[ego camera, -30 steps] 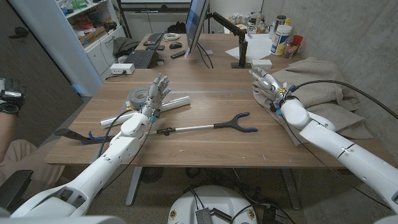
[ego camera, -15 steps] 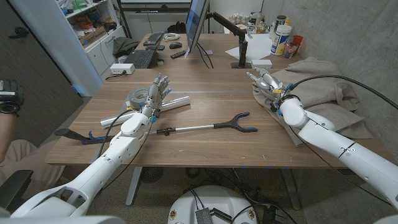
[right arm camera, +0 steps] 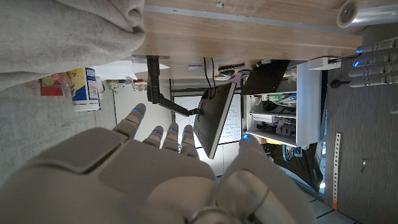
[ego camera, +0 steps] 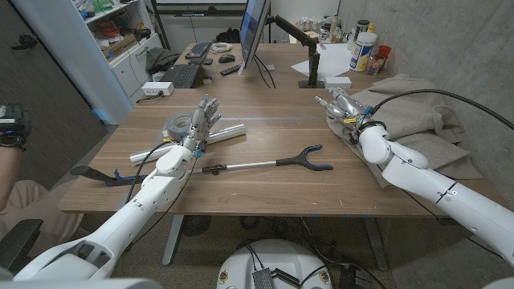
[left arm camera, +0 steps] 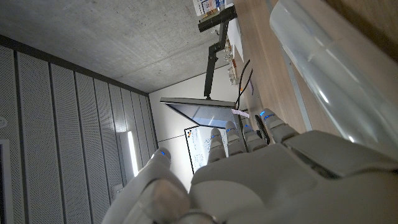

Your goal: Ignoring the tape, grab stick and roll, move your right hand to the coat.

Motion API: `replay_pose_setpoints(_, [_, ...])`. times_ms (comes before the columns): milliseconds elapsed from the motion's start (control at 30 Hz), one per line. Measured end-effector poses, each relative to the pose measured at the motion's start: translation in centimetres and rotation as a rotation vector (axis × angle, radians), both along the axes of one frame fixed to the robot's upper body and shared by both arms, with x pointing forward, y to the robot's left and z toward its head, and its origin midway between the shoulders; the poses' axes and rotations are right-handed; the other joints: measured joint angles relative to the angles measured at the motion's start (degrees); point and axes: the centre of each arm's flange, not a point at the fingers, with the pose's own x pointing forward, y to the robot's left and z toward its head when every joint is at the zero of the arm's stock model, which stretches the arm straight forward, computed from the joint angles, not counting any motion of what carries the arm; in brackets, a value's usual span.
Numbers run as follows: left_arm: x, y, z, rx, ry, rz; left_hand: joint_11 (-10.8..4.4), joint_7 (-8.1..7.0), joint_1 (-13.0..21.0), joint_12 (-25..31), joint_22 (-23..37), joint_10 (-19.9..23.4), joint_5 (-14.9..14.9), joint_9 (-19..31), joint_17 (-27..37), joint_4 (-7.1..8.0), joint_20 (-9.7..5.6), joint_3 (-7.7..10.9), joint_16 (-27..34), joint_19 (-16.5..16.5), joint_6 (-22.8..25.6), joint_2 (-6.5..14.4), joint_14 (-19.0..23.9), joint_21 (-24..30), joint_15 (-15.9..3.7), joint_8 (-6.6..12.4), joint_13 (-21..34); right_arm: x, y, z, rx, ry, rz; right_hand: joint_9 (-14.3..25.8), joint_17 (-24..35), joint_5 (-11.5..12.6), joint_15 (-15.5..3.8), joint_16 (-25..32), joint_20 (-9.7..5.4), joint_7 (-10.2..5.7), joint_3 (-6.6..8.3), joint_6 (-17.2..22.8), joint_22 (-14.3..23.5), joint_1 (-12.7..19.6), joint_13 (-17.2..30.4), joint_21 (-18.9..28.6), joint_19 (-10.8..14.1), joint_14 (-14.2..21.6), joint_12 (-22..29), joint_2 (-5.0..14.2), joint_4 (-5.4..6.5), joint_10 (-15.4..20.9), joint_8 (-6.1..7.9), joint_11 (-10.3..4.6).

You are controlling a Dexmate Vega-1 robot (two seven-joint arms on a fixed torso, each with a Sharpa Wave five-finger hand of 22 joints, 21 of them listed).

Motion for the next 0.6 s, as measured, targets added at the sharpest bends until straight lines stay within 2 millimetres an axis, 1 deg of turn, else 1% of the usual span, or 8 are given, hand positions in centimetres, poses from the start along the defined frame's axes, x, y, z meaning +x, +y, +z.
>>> replay_pose_setpoints(33, [0.0, 0.0, 0.0, 0.0, 0.0, 0.0, 0.0, 0.0, 0.0, 0.0, 0.0, 0.0, 0.0, 0.0, 0.0, 0.0, 0.0, 0.0, 0.0, 0.0, 0.0, 0.0, 0.0, 0.0, 0.0, 0.0, 0.0, 0.03, -0.14, 0.01, -0.006, -0.001, -0.012, 0.0, 0.0, 0.0, 0.0, 0.0, 0.0, 0.0, 0.0, 0.0, 0.0, 0.0, 0.0, 0.0, 0.0, 0.0, 0.0, 0.0, 0.0, 0.0, 0.0, 0.0])
replay_pose_setpoints(67, [0.0, 0.0, 0.0, 0.0, 0.0, 0.0, 0.0, 0.0, 0.0, 0.0, 0.0, 0.0, 0.0, 0.0, 0.0, 0.0, 0.0, 0.0, 0.0, 0.0, 0.0, 0.0, 0.0, 0.0, 0.0, 0.0, 0.0, -0.1, 0.21, 0.0, -0.017, -0.004, -0.013, 0.0, 0.0, 0.0, 0.0, 0.0, 0.0, 0.0, 0.0, 0.0, 0.0, 0.0, 0.0, 0.0, 0.0, 0.0, 0.0, 0.0, 0.0, 0.0, 0.0, 0.0])
replay_pose_setpoints(200, [0.0, 0.0, 0.0, 0.001, 0.0, 0.0, 0.0, 0.0, 0.0, 0.0, 0.0, 0.0, 0.0, 0.0, 0.0, 0.0, 0.0, 0.0, 0.0, 0.0, 0.0, 0.0, 0.0, 0.0, 0.0, 0.0, 0.0, -0.2, 0.43, -0.03, -0.037, -0.007, -0.031, 0.0, 0.0, 0.0, 0.0, 0.0, 0.0, -0.2, 0.0, -0.2, 0.0, 0.0, 0.0, 0.0, 0.0, 0.0, 0.0, 0.0, 0.0, -0.2, 0.0, 0.19])
replay_pose_setpoints(600, [0.0, 0.02, 0.0, 0.002, 0.0, 0.001, 0.0, 0.0, 0.0, 0.0, 0.0, 0.0, 0.0, 0.0, 0.0, 0.0, 0.0, 0.0, 0.2, 0.0, 0.0, 0.0, 0.0, 0.0, 0.0, 0.0, 0.0, -0.44, 0.25, -0.05, -0.096, -0.023, -0.116, 0.0, 0.0, 0.0, 0.0, 0.0, 0.0, -0.2, 0.0, -0.2, 0.0, 0.0, 0.0, 0.2, 0.0, 0.0, 0.0, -0.01, 0.0, -0.2, 0.0, 0.19])
